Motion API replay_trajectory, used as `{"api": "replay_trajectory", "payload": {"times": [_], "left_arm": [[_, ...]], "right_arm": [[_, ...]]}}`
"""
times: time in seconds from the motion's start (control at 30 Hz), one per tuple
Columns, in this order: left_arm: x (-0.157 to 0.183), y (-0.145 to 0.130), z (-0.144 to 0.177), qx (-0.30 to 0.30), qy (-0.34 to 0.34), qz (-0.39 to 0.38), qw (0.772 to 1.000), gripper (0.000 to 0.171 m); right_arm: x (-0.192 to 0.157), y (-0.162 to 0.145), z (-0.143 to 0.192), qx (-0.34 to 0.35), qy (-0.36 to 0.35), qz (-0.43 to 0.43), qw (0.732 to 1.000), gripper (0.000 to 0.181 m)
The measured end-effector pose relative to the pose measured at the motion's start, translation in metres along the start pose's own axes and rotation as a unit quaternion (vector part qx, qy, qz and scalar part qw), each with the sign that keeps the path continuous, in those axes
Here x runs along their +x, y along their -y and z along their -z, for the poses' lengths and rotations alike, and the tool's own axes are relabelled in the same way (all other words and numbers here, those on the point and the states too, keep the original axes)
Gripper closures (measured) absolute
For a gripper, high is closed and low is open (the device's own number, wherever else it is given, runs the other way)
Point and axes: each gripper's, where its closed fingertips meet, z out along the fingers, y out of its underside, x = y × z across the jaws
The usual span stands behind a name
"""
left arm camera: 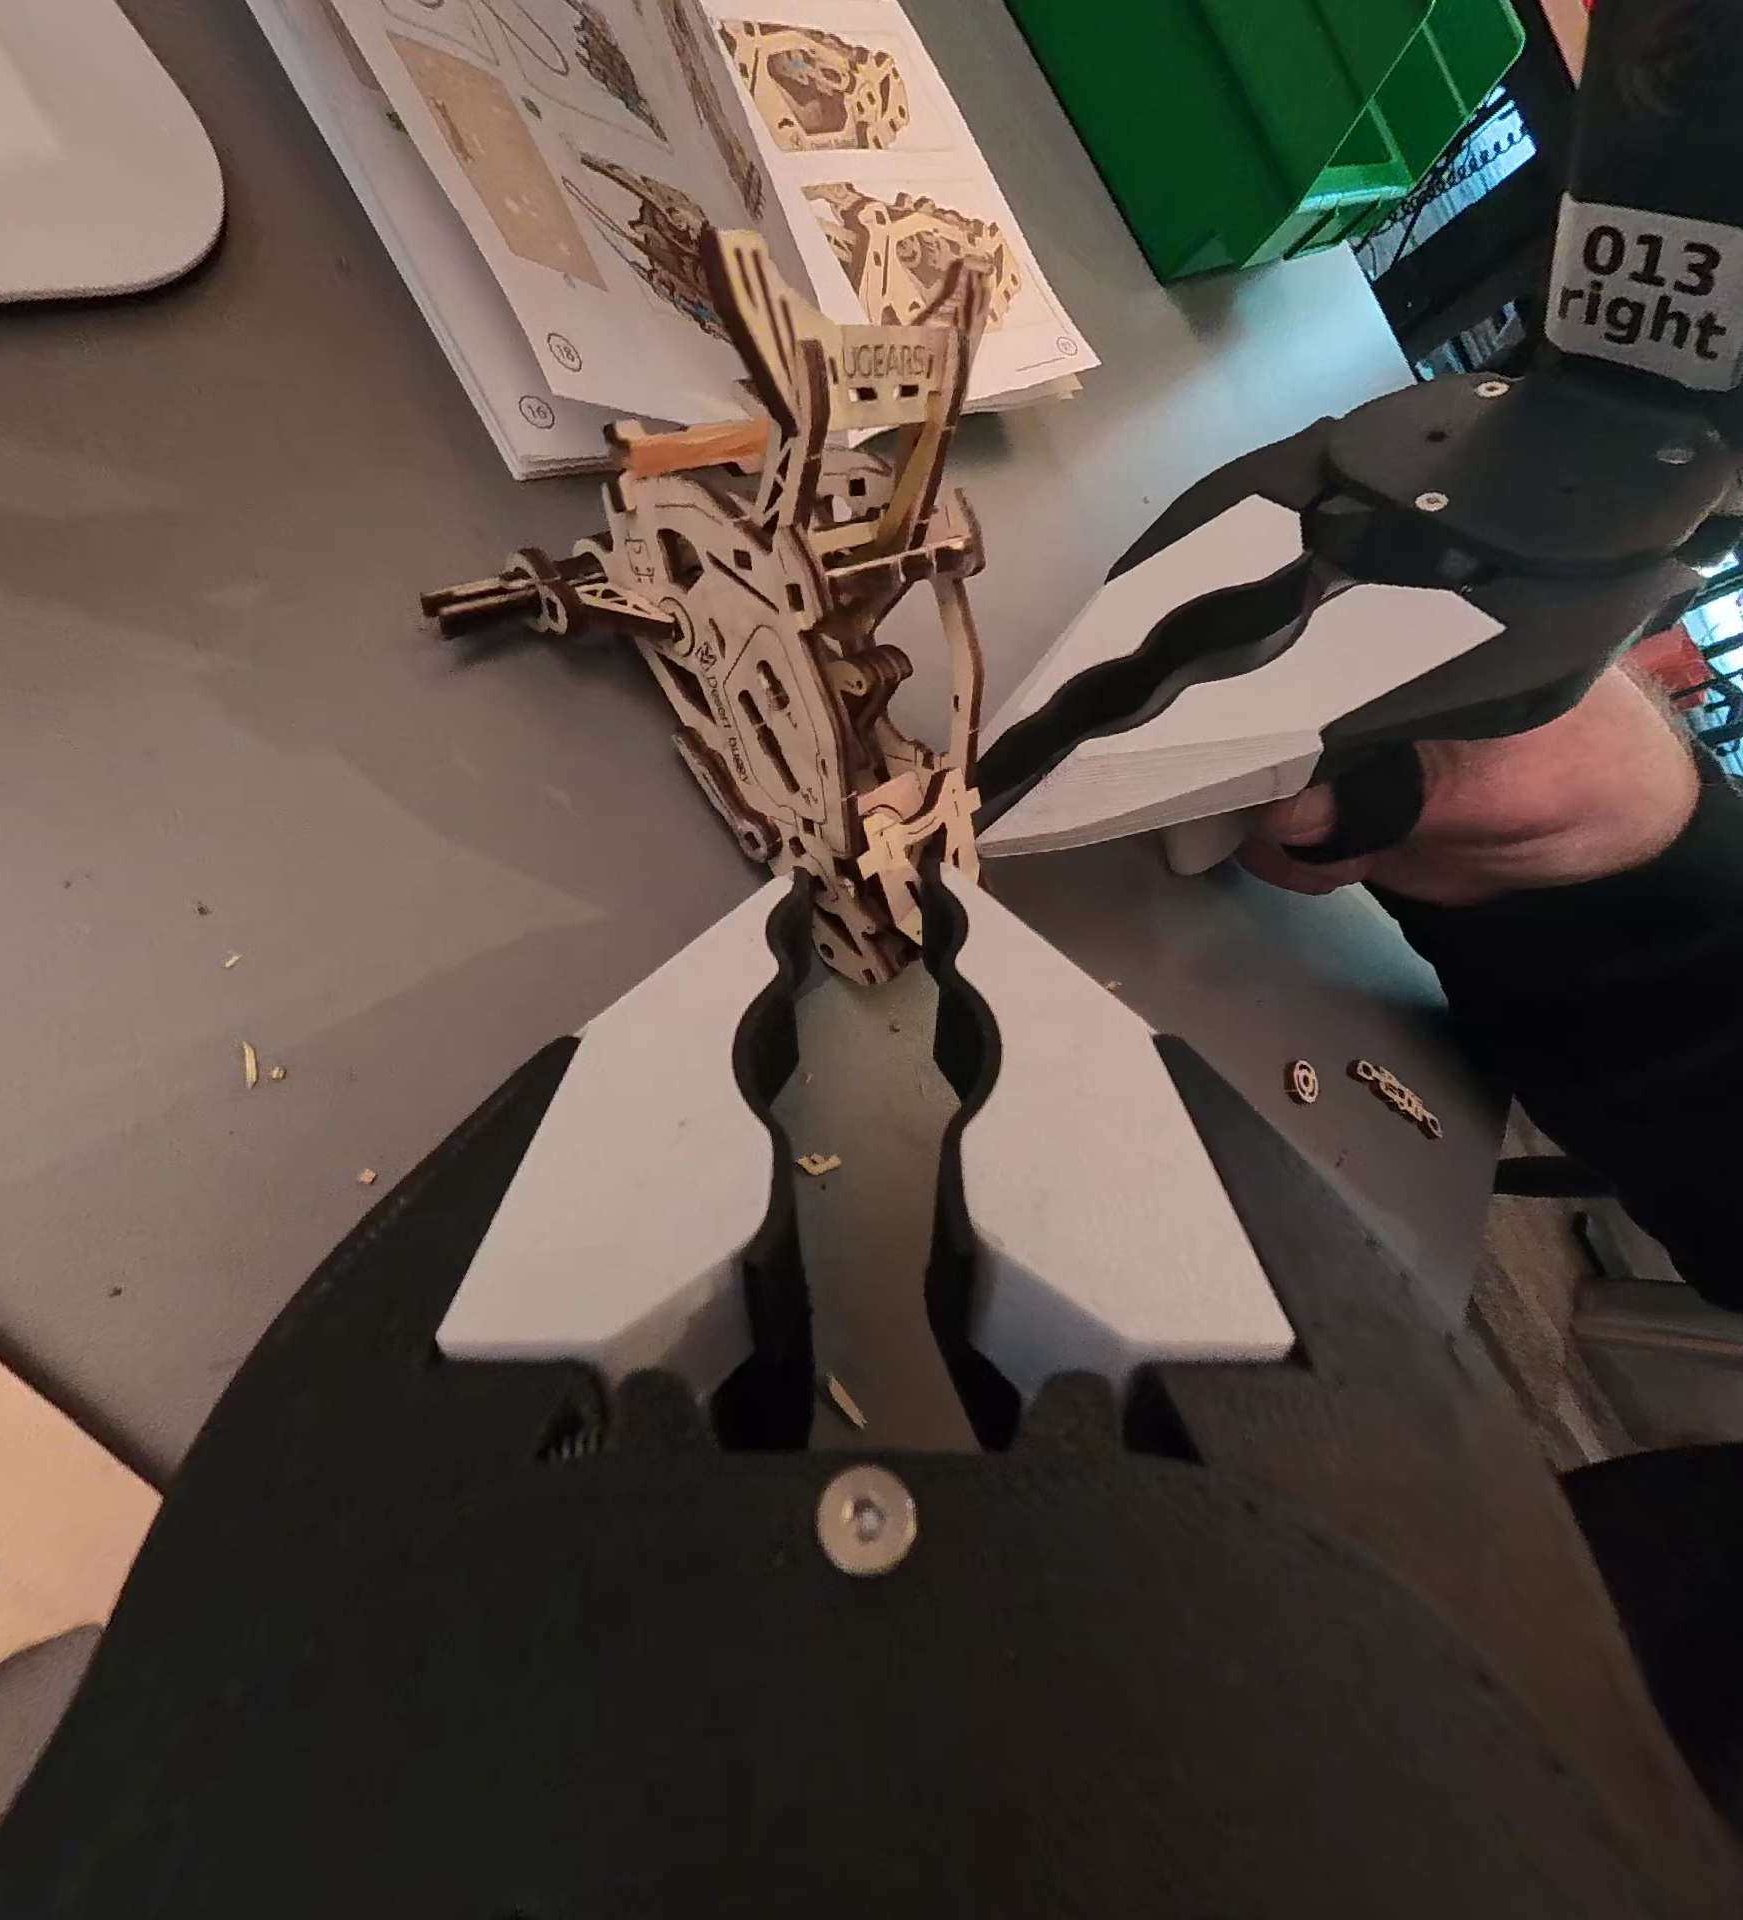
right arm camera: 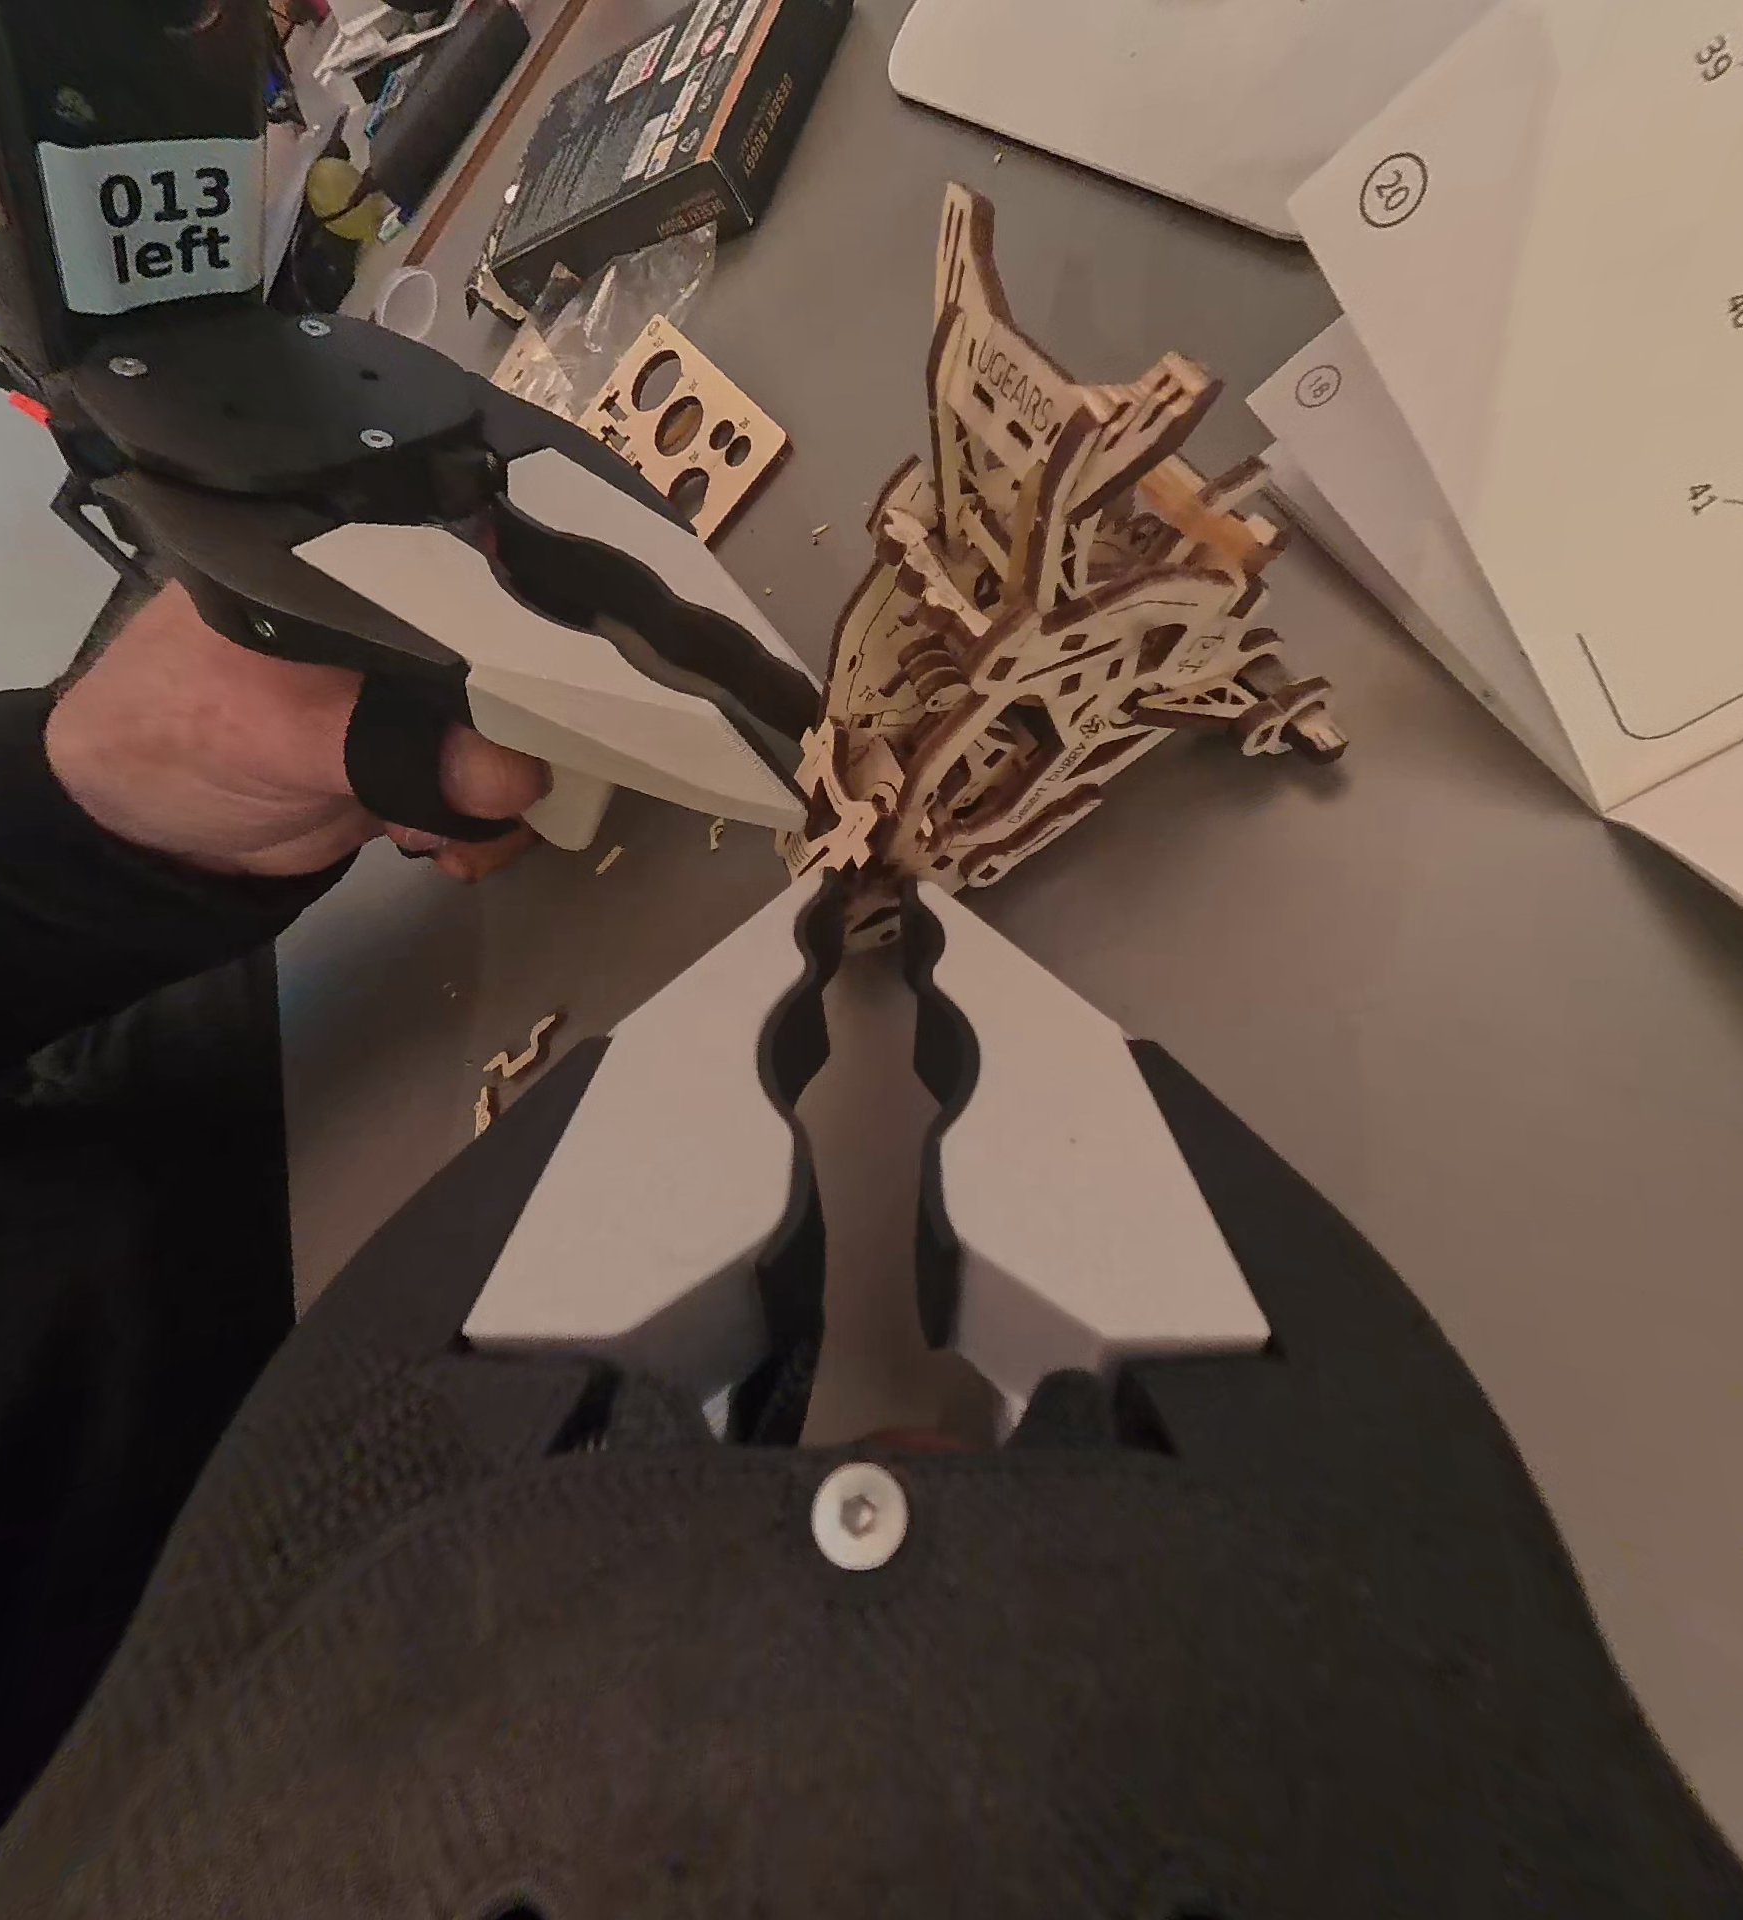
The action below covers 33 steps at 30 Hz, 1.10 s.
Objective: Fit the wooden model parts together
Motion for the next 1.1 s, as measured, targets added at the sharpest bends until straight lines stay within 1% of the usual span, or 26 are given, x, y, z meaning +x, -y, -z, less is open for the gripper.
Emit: {"api": "replay_trajectory", "payload": {"times": [0.27,0.33,0.37,0.57,0.7,0.77,0.83,1.1], "left_arm": [[-0.003,0.003,-0.001,0.011,0.024,-0.017,1.0,0.153],[-0.002,0.003,-0.001,0.01,0.01,-0.004,1.0,0.154],[-0.002,0.003,0.0,0.01,0.0,0.004,1.0,0.155],[-0.003,0.007,-0.003,0.002,-0.014,0.006,1.0,0.154],[-0.004,0.008,-0.005,0.0,-0.007,-0.006,1.0,0.154],[-0.006,0.009,-0.007,-0.002,0.009,-0.02,1.0,0.154],[-0.009,0.012,-0.008,-0.002,0.026,-0.04,0.999,0.155],[-0.014,0.015,-0.007,-0.012,0.017,-0.049,0.999,0.155]], "right_arm": [[0.0,0.001,-0.002,-0.001,0.002,-0.003,1.0,0.173],[0.0,0.0,0.001,0.0,0.009,-0.006,1.0,0.176],[0.002,0.0,0.004,0.001,0.011,-0.012,1.0,0.181],[0.009,-0.001,0.002,-0.006,-0.022,0.004,1.0,0.181],[0.009,-0.002,0.0,-0.016,-0.022,0.008,1.0,0.181],[0.003,-0.005,-0.004,-0.028,-0.001,0.013,1.0,0.181],[0.004,-0.003,-0.007,-0.026,-0.014,0.021,0.999,0.181],[0.003,0.001,-0.01,-0.019,-0.02,0.033,0.999,0.181]]}}
